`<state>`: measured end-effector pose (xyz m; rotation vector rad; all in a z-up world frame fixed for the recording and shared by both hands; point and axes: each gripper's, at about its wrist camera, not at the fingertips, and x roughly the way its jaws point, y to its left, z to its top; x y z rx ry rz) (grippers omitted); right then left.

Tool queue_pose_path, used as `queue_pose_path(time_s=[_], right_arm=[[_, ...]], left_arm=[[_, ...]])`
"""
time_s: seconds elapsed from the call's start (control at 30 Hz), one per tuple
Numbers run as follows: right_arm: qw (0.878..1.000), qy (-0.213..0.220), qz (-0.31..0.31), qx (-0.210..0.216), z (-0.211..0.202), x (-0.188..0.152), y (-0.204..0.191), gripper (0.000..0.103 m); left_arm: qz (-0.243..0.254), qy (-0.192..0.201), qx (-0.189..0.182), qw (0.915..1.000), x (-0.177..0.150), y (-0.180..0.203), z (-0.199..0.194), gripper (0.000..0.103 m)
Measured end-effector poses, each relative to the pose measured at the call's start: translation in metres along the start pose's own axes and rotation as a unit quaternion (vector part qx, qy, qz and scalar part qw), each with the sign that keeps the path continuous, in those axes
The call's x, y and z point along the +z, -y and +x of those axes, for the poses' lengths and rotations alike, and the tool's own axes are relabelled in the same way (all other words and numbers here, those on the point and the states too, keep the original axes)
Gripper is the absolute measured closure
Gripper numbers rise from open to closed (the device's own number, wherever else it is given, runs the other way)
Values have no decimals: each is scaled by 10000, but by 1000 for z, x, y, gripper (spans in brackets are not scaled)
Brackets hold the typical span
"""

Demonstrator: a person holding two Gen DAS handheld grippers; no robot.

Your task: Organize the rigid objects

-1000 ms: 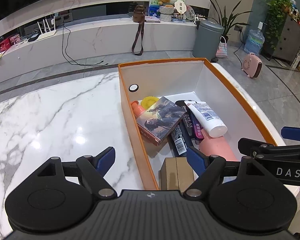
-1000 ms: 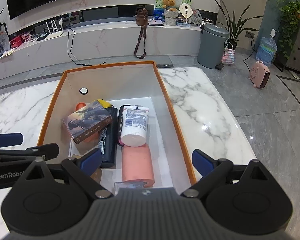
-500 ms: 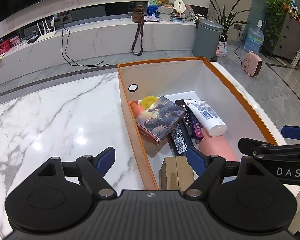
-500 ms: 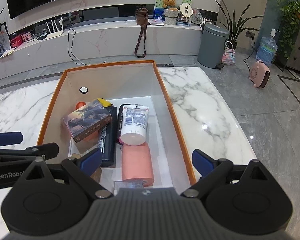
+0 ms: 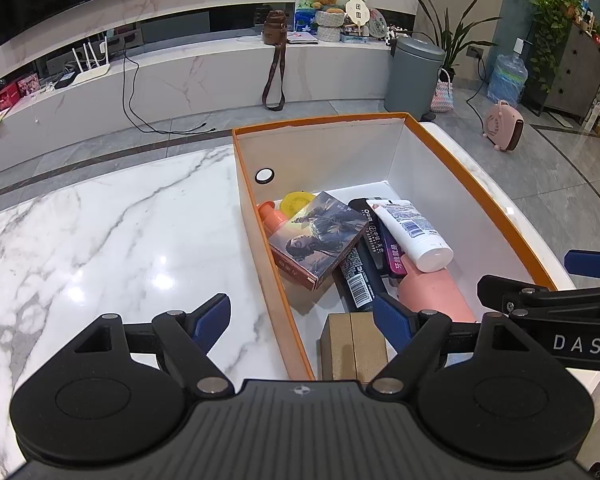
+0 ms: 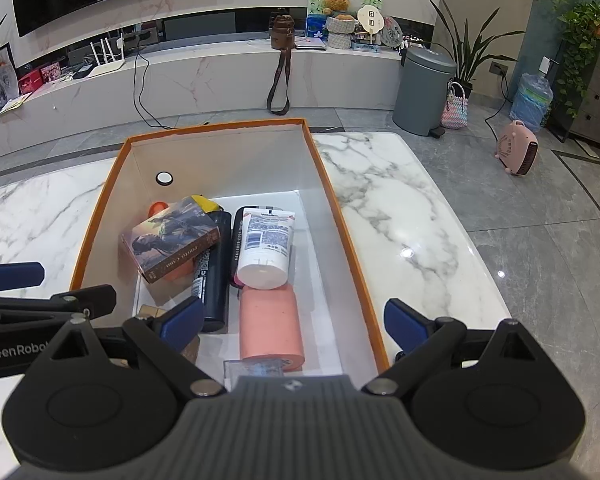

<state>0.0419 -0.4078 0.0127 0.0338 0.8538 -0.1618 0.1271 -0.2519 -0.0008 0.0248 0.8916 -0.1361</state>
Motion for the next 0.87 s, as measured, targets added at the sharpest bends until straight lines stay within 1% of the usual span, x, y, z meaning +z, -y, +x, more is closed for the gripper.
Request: queue_pose_path(time_s=[0.7, 0.87], right_arm=[[10000, 5, 11, 8, 0, 1, 0, 7], [10000, 11, 11, -14, -1, 1, 1, 7]], left_arm=[[134, 41, 19, 9999, 3, -1, -3, 8], [180, 159, -9, 9997, 2, 0, -5, 8]])
